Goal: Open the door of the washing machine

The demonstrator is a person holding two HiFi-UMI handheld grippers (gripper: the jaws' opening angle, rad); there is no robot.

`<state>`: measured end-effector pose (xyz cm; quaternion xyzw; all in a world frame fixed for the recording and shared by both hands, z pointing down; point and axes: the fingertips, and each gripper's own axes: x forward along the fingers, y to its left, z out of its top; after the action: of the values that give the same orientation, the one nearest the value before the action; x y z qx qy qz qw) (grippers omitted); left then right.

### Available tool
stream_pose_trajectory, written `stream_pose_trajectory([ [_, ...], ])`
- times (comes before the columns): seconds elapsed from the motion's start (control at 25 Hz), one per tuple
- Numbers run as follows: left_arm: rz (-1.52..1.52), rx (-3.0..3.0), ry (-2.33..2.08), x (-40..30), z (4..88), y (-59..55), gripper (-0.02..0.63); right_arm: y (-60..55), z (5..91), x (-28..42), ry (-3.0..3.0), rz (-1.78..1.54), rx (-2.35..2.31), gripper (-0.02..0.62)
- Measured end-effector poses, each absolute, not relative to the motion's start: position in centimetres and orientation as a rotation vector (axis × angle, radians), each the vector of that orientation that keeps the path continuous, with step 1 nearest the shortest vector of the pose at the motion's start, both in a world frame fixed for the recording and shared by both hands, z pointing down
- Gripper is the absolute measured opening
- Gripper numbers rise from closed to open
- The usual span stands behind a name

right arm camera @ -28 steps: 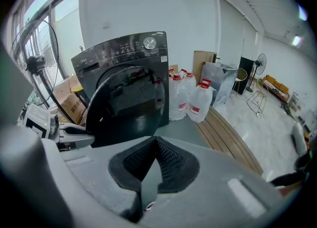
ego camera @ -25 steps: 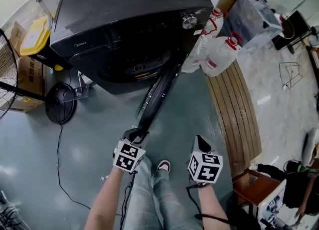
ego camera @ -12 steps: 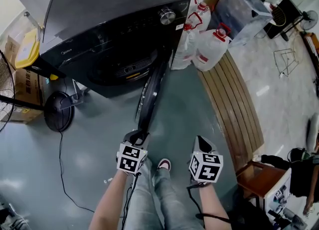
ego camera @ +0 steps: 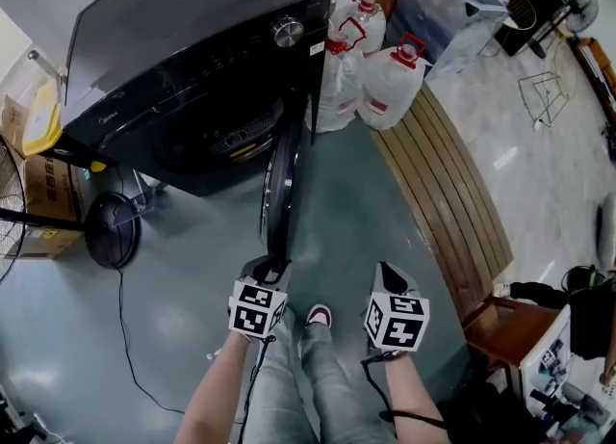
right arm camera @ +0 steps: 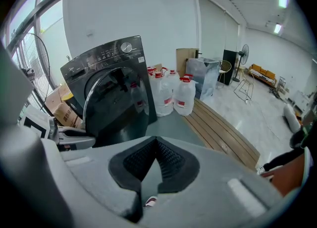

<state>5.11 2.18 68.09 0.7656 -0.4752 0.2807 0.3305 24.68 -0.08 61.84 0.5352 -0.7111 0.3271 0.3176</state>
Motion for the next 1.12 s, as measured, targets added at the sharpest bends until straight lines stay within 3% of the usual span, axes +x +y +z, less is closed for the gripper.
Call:
stream_pose_trajectory([
  [1.12,0.764,2.062,-1.165,14.2,68.2,0.3,0.115,1.1,64.2,32.6,-1.74,1.0,1.577,0.005],
])
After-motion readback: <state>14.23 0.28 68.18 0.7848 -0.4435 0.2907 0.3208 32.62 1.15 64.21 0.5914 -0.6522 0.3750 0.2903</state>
